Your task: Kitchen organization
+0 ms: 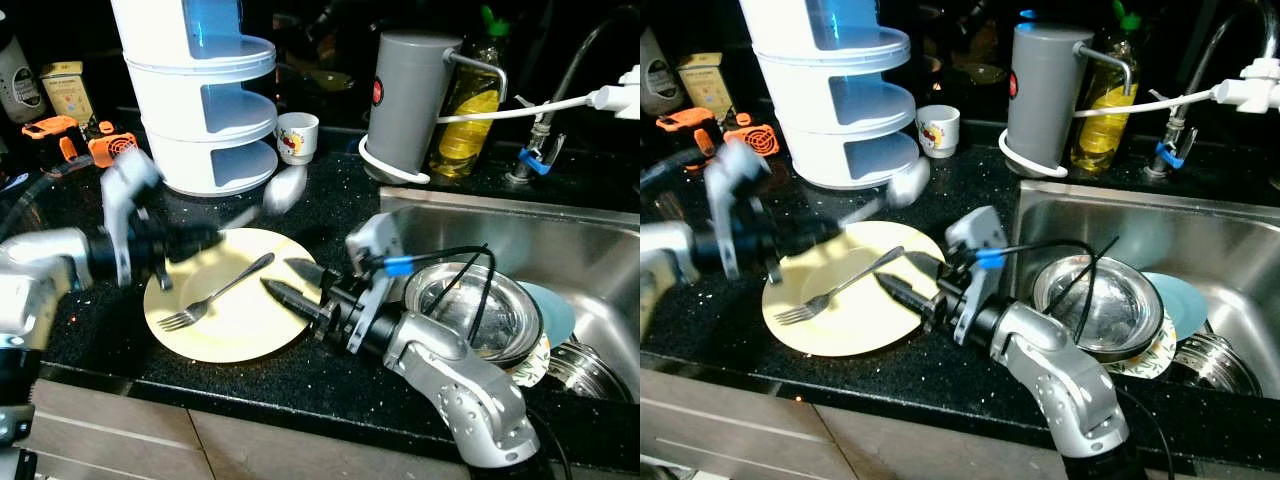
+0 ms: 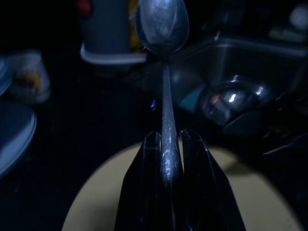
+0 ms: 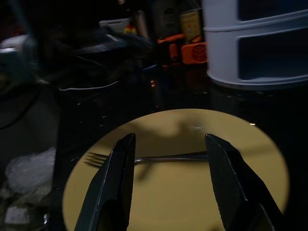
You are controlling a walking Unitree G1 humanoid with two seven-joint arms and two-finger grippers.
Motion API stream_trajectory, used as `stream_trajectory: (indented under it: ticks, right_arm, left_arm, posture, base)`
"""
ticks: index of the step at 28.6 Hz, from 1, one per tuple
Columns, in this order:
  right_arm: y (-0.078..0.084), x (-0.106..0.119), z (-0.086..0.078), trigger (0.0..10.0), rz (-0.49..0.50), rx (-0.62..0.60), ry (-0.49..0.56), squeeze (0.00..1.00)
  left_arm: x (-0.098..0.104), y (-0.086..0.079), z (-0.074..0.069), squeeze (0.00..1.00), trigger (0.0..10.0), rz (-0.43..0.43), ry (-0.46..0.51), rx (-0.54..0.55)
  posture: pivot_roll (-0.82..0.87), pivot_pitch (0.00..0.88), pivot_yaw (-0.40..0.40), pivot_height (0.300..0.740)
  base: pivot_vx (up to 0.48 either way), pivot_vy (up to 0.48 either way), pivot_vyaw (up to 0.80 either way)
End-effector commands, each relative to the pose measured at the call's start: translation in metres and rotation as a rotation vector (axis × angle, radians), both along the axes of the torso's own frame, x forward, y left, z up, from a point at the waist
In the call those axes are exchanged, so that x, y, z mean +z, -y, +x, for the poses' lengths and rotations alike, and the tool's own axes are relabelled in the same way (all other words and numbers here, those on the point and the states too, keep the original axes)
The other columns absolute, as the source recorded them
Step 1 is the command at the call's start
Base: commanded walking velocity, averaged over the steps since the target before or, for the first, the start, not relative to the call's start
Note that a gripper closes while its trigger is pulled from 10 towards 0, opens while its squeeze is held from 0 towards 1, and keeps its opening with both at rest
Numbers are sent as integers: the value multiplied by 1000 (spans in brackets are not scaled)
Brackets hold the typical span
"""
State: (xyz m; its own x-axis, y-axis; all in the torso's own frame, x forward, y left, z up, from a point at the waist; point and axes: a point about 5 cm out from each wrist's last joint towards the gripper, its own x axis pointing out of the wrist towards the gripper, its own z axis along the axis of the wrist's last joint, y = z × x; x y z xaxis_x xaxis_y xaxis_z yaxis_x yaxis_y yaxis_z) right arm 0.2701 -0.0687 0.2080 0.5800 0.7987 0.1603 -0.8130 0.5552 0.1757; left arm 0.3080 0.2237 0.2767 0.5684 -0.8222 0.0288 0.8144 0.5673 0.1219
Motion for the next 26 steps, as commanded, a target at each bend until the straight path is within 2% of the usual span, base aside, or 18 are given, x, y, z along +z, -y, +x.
stream_trajectory:
  ticks: [1, 5, 9, 17, 20, 25, 26]
  right_arm:
    - [3, -2, 2, 10000, 23, -20, -16, 0]
    - [11, 0, 9, 10000, 100, -100, -43, 0]
    - [17, 0, 15, 10000, 117, -179, -55, 0]
    - [27, -2, 24, 10000, 126, -337, -87, 0]
    - [32, -2, 27, 10000, 130, -407, -91, 0]
    - [32, -2, 28, 10000, 117, -424, -87, 0]
    - [32, -3, 27, 10000, 112, -424, -85, 0]
  left_arm:
    - [-1, 0, -1, 0, 0, -50, -9, -13]
    - [5, 3, -5, 0, 0, -225, 32, -17]
    - [-1, 8, -3, 0, 0, -265, 18, 16]
    - [-12, 20, 7, 0, 0, -201, -35, 47]
    - [-13, 27, 13, 0, 0, -147, -38, 55]
    - [-18, 37, 19, 0, 0, -85, -50, 55]
    - [-22, 42, 23, 0, 0, -37, -47, 64]
  posture:
    - [25, 0, -24, 740]
    - [26, 0, -23, 740]
    - [27, 0, -22, 740]
    - [25, 0, -19, 740]
    - [19, 0, -10, 740]
    - [14, 0, -8, 740]
    - [13, 0, -8, 740]
  base:
    - [0, 0, 0]
    - [0, 0, 0]
    - [0, 0, 0]
    - [0, 0, -676]
    - [0, 0, -781]
    - [0, 0, -781]
    - [0, 0, -781]
